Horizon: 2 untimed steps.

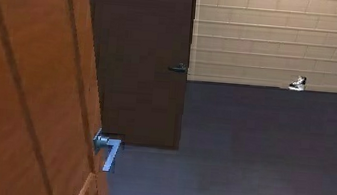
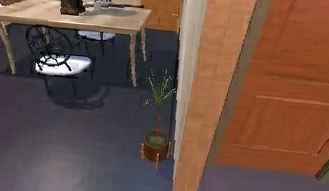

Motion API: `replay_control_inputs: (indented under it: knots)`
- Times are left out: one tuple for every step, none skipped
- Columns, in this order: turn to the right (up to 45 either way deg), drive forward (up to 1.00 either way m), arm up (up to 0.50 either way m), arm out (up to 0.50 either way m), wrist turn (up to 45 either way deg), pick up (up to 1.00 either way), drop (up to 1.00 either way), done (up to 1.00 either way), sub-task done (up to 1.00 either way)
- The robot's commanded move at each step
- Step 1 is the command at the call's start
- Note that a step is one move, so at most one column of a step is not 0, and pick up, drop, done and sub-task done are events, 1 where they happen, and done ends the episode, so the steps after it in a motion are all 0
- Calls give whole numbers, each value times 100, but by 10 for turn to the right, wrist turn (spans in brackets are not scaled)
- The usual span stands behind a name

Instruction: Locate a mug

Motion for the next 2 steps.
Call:
replay_control_inputs:
  knots:
    - [360, 0, 0, 0, 0, 0, 0, 0, 0]
    - [0, 60, 0, 0, 0, 0, 0, 0, 0]
